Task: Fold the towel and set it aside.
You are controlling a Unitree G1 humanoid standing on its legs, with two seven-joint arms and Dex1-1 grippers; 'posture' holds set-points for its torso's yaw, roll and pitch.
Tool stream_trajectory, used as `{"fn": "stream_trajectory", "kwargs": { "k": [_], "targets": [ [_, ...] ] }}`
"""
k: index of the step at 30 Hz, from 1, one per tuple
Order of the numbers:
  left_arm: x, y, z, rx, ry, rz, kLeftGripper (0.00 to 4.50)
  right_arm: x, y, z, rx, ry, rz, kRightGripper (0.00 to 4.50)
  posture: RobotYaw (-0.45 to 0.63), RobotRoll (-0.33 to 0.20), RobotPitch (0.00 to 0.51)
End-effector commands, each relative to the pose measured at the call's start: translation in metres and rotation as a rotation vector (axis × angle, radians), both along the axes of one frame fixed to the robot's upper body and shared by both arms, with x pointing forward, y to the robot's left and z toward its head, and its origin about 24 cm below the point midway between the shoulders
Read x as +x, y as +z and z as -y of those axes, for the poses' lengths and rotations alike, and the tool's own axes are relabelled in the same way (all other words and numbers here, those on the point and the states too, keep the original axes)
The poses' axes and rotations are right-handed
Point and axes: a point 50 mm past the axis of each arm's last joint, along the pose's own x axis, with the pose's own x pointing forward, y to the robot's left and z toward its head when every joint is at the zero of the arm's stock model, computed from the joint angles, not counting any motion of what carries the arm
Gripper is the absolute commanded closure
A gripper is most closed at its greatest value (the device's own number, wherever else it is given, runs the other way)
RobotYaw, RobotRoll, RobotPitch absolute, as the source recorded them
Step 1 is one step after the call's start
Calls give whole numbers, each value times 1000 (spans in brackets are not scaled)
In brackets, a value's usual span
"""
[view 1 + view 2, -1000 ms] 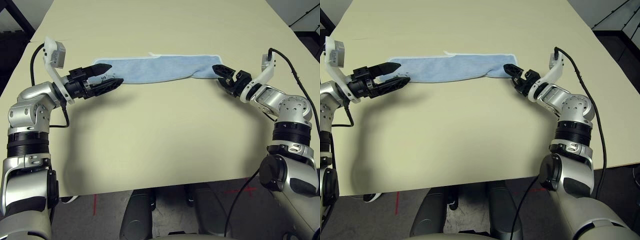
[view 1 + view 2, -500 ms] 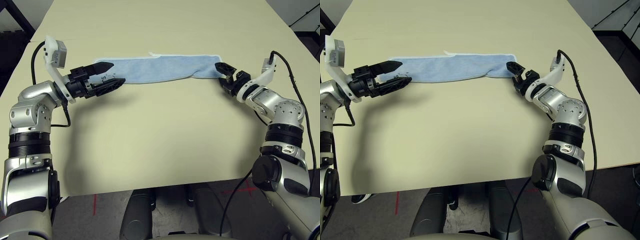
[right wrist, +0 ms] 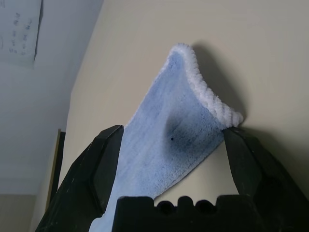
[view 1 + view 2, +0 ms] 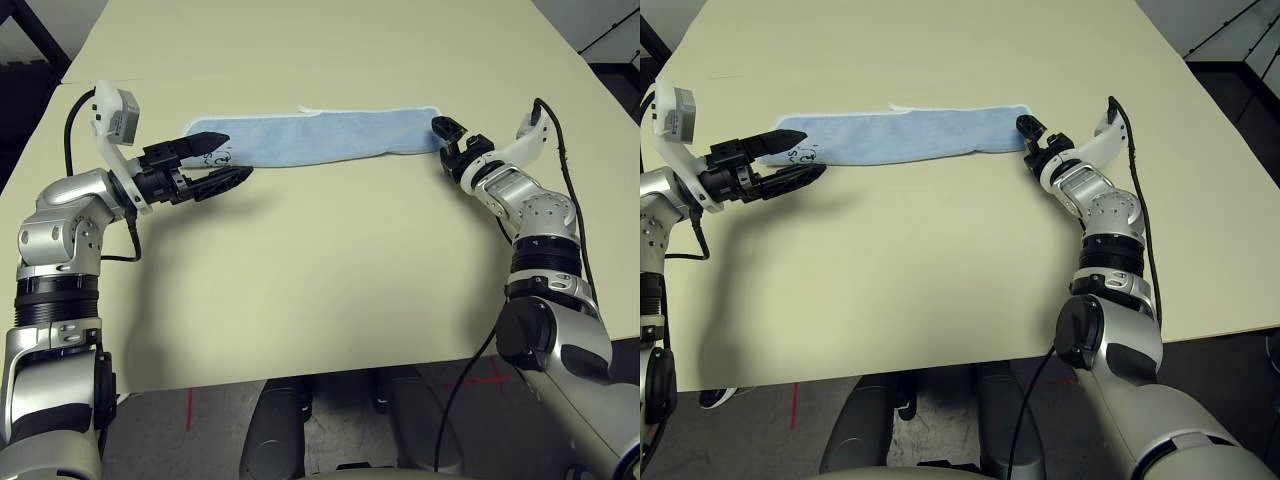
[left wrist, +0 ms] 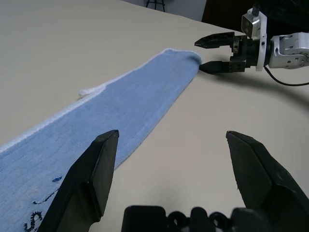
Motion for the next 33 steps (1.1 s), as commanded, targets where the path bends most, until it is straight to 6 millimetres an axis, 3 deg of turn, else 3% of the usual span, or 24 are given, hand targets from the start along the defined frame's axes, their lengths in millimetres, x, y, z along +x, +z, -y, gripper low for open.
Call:
{"fn": "stream_trajectory", "kwargs": {
  "k": [1,9,17,26,33],
  "targets": [
    [-2,-2,-2,15,7,-10,0,0,-5,11,-4,-41,-29,21,-38,0,279],
    [-3,-3,-2,16,12,-10,0,-21,9,12,12,52,6,21,-38,0,279],
    [-2,-3,-3,16,12,-12,0,-36,1,12,-2,48,-73,21,-51,0,279],
    [-1,-3,-3,17,15,-12,0,-20,-7,1,18,-2,-134,21,-41,0,277],
    [-2,-4,-2,38,2,21,0,5,-10,-15,14,-39,-152,21,-26,0,277]
  ]
}}
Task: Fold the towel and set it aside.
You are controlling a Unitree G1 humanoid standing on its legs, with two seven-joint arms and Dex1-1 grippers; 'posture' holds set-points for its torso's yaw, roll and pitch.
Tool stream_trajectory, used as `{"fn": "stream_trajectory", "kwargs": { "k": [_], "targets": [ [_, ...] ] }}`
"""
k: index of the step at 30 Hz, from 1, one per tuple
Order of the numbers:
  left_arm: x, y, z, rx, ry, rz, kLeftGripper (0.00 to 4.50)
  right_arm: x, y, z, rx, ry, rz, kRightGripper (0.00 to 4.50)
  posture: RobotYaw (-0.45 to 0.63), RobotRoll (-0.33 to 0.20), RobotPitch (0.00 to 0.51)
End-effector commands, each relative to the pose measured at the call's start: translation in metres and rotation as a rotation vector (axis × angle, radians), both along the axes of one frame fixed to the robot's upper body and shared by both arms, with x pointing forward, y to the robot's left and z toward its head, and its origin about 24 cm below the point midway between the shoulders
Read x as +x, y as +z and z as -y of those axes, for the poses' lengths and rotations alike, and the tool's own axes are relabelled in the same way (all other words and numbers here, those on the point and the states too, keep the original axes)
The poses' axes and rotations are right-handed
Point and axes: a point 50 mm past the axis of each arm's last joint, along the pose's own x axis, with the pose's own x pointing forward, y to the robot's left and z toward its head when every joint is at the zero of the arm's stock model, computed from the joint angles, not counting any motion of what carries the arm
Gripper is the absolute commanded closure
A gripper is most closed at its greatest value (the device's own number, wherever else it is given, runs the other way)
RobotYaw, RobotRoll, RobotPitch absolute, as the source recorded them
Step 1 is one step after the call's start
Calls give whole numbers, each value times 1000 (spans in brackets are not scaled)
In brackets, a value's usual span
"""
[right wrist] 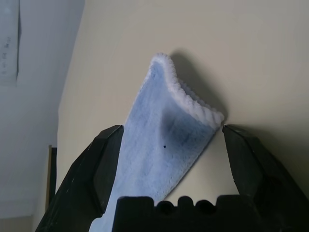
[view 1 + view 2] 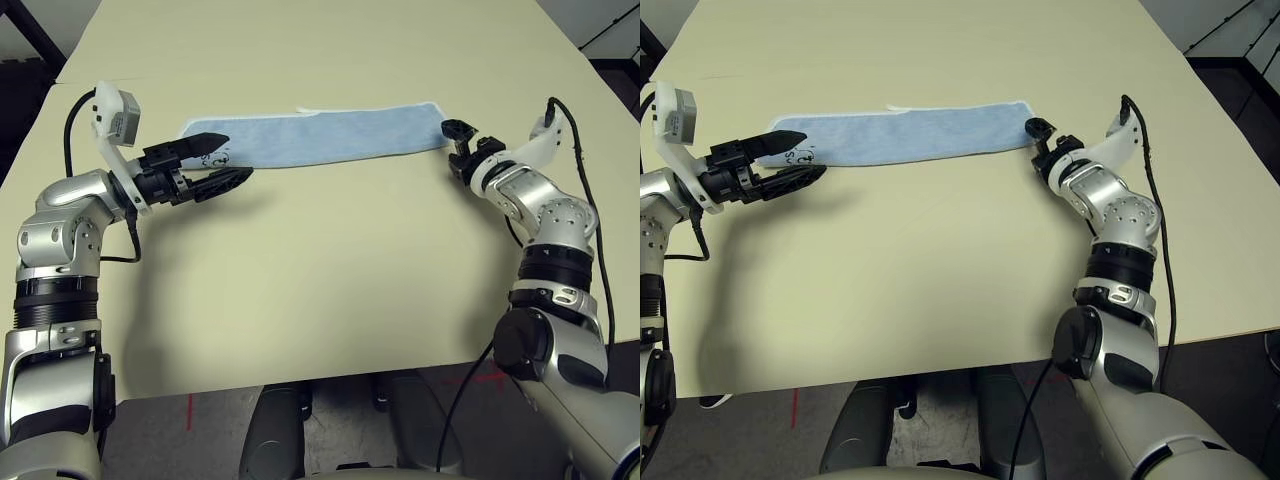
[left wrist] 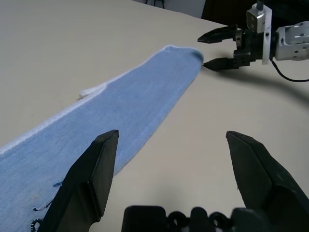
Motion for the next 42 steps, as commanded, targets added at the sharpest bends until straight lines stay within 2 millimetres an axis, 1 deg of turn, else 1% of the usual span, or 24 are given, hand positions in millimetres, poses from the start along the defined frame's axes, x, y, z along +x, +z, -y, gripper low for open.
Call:
{"fn": "stream_trajectory", "kwargs": {
  "k": [1,5,8,12,13,15,18,19,28,38,42],
  "targets": [
    [-1,-3,-1,32,-5,13,0,7,-21,-7,-17,-2,-72,21,-26,0,277],
    [-3,-4,-2,39,0,27,0,10,-18,-9,-22,3,-58,21,-16,0,277],
    [-3,-5,-3,39,1,31,0,11,-17,-9,-27,5,-50,620,-18,0,276],
    [-3,-5,-2,39,1,33,0,11,-15,-10,-33,15,-40,2035,-24,0,274],
    [-2,-5,-2,39,0,34,0,11,-15,-10,-34,15,-39,2496,-25,0,274],
    [-2,-5,-1,39,-1,35,0,11,-15,-9,-38,15,-38,3177,-25,0,274],
    [-1,-5,-1,39,-4,36,0,11,-14,-8,-44,11,-33,4390,-28,0,270],
    [-1,-5,0,40,-4,36,0,10,-14,-6,-47,6,-32,4454,-31,0,268],
    [-1,-5,0,42,-4,33,0,5,-14,13,-94,-27,-27,4454,-35,0,263],
    [1,-4,0,38,2,33,0,-4,2,34,-162,-44,16,4454,-44,0,257],
    [2,-4,1,34,3,34,0,-7,4,40,-177,-52,19,4454,-49,0,256]
  ]
}}
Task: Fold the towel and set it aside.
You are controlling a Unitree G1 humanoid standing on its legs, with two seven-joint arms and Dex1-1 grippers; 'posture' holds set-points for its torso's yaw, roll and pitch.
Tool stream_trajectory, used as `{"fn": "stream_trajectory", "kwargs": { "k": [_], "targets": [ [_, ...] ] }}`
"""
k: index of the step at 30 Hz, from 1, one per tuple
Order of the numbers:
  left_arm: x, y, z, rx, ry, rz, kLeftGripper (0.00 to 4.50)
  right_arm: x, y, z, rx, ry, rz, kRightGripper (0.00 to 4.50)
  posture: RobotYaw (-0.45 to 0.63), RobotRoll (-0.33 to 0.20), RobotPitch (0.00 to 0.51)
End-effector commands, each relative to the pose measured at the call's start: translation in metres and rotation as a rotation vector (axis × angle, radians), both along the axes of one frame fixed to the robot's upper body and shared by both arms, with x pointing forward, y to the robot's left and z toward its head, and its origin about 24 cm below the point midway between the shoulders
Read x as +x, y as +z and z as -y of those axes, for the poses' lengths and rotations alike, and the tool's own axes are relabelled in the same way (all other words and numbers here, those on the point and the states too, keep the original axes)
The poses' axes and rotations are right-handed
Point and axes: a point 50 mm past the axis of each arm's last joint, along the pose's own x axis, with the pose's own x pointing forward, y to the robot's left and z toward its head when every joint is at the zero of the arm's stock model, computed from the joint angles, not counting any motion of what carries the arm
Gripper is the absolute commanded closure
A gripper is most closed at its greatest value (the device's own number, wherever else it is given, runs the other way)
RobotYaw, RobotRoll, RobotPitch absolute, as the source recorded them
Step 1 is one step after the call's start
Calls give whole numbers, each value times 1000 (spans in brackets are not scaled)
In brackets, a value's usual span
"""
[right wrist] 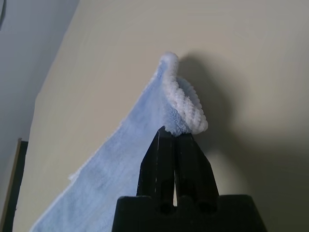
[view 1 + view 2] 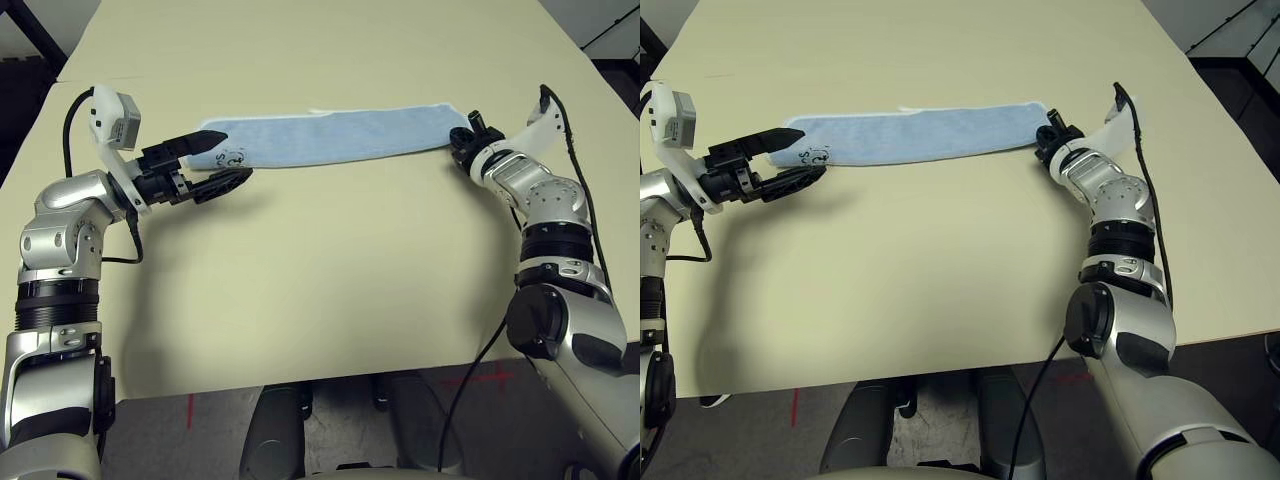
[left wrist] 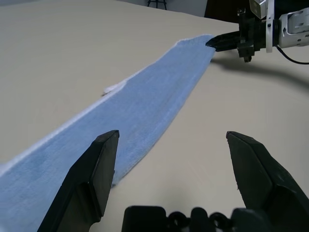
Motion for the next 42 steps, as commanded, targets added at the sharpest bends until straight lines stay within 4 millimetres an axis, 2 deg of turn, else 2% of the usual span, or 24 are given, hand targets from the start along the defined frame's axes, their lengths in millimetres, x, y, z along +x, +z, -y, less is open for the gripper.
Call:
{"fn": "stream_trajectory", "kwargs": {
  "k": [1,5,10,14,18,26,31,42],
  "targets": [
    [2,-4,0,3,1,-16,0,-4,-5,8,-16,-24,-21,4454,-49,0,256],
    [4,-3,1,-3,6,-14,0,-3,-3,4,-34,-20,-7,4454,-47,0,252],
    [6,-4,0,-16,32,-14,0,-1,7,-17,-159,100,91,4454,-42,0,248],
    [5,-4,-1,-12,43,-12,0,-3,7,-36,-284,239,136,4454,-29,0,239],
    [4,-4,-2,-12,48,-10,0,-4,10,-48,-358,320,178,4454,-23,0,234],
    [4,-4,-2,-12,57,-9,0,-2,9,-85,-564,493,224,4454,-18,0,224],
    [4,-4,-3,-13,63,-7,0,1,3,-99,-734,553,250,4454,-8,0,221],
    [2,-5,-6,-12,77,-12,0,5,-2,-118,-874,665,306,4454,4,0,222]
  ]
}}
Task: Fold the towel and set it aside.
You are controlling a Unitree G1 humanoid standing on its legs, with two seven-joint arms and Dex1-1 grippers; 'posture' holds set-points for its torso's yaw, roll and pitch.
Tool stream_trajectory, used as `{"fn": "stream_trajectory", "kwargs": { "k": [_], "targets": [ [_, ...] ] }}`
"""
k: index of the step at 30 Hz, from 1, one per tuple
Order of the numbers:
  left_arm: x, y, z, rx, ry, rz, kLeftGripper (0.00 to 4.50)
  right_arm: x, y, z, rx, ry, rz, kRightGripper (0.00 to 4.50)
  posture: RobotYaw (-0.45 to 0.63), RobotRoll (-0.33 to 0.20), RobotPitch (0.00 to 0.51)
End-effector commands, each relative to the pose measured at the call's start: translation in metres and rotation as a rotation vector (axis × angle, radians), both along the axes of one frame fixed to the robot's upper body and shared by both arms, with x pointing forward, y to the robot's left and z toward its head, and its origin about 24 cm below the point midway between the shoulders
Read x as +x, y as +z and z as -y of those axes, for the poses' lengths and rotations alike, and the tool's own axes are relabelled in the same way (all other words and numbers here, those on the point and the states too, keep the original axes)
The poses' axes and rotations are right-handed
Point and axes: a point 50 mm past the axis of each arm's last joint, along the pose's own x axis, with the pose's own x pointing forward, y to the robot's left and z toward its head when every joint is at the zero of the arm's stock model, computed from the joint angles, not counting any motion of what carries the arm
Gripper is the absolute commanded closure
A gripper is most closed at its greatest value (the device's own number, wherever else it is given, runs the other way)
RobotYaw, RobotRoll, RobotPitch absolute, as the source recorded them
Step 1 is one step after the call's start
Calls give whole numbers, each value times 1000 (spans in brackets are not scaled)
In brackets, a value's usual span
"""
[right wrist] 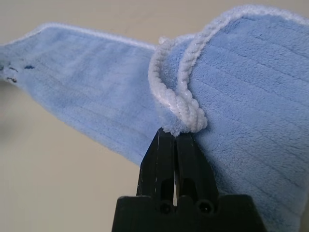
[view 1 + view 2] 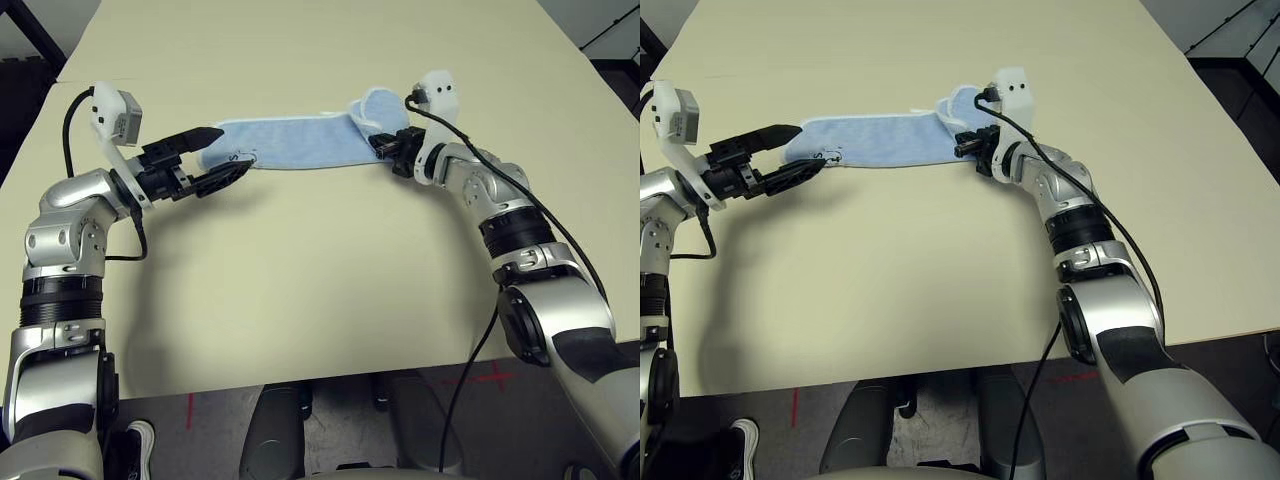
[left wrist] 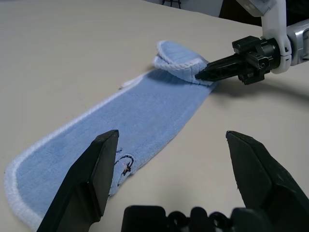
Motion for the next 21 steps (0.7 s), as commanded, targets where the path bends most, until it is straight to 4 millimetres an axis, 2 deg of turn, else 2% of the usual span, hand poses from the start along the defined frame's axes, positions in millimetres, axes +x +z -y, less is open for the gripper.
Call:
{"fn": "stream_trajectory", "kwargs": {
  "k": [1,7,20,21],
  "targets": [
    [-3,-1,-3,17,13,1,0,0,-4,-6,-38,36,7,4454,4,0,221],
    [-3,-2,-2,15,19,-1,0,1,-6,-20,-100,87,26,4454,12,0,221],
    [-5,-3,-4,16,34,-11,0,3,-12,-32,-190,123,31,4454,18,0,222],
    [-5,-3,-4,16,35,-13,0,4,-12,-33,-203,127,34,3926,18,0,222]
  ]
}}
